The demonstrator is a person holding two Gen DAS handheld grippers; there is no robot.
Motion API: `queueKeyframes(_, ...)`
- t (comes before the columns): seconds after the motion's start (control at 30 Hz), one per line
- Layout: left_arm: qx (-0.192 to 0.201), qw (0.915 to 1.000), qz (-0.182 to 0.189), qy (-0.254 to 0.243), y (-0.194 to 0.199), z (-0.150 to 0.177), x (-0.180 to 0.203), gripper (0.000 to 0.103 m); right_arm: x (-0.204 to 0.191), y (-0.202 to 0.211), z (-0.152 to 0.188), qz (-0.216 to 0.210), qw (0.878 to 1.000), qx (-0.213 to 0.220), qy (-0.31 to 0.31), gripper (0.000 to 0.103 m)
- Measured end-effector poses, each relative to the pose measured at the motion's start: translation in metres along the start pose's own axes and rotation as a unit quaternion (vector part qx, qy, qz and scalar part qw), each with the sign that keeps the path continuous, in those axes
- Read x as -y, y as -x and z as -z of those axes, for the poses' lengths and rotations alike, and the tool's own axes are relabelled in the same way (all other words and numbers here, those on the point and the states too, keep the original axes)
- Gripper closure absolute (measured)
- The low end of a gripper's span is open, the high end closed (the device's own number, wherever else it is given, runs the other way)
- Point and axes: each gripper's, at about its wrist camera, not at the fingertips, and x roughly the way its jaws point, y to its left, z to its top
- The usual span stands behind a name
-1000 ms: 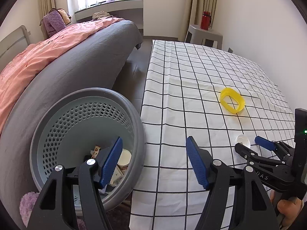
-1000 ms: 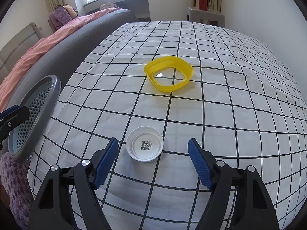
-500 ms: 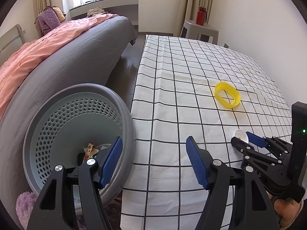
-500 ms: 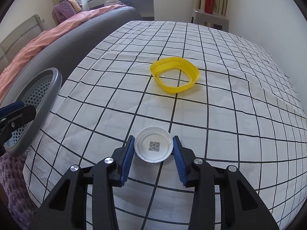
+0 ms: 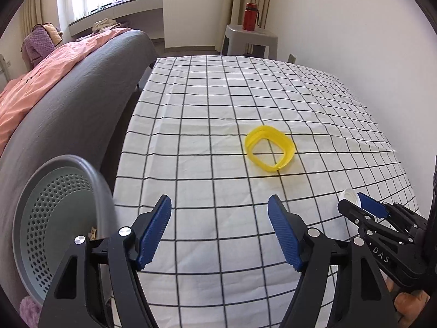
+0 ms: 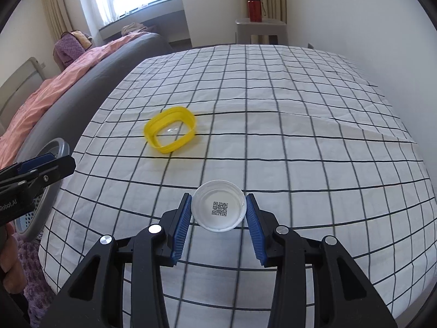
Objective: Collect trash
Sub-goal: 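Grasp the yellow plastic ring with the left tool while the right tool holds the cap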
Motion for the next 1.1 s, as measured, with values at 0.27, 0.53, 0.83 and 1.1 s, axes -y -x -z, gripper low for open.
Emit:
queueKeyframes(0.27,-0.021,0.9995,0.012,-0.018,-0.032,-0.027,0.046,0.025,0.044,0.007,-0.005,-0.007,0.999,0.017,-0.034,0.063)
queueKeyframes(0.53,-0.048,0.9983,0.002,-0.034,-0.073,-0.042,0.071,0.025,0.062,0.009,-0.005,-0.032,0.997,0.026,-0.058,0.063)
queueKeyframes(0.83,-0.072,0.9964,-0.020,-0.040,-0.108,-0.045,0.085,0.025,0.081,0.010,-0.002,-0.047,0.995,0.030,-0.083,0.063)
queueKeyframes(1.1,-0.073,0.9957,-0.046,-0.034,-0.124,-0.054,0.088,0.025,0.085,0.014,0.000,-0.061,0.993,0.037,-0.092,0.063)
